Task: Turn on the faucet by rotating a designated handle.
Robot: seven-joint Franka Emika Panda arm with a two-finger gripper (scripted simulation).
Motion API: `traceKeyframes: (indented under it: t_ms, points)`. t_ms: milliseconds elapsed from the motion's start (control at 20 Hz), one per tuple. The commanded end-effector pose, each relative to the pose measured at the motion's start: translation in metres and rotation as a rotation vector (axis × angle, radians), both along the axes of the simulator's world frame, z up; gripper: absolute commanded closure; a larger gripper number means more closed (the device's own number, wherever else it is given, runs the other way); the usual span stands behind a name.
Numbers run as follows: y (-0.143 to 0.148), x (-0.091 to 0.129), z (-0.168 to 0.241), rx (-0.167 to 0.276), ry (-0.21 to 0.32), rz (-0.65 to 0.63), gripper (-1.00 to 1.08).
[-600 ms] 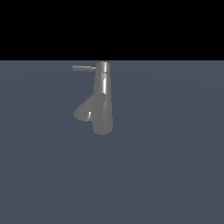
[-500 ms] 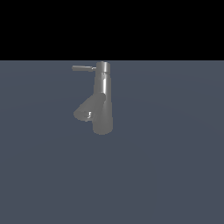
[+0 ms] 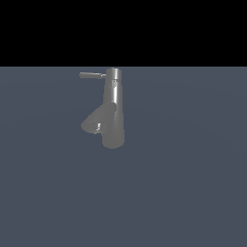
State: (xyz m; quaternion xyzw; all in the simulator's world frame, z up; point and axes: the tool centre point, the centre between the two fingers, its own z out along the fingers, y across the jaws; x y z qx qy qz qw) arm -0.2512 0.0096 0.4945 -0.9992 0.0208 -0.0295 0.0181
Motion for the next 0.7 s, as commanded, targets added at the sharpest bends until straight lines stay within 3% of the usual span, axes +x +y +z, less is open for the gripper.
traceKeyframes:
  t_ms: [0, 650]
  points:
    - [0.0, 0.0, 0.0, 0.001, -0.001, -0.001, 1.08]
    - [0.004, 0.026, 0.002, 0.023, 0.012, -0.098, 1.08]
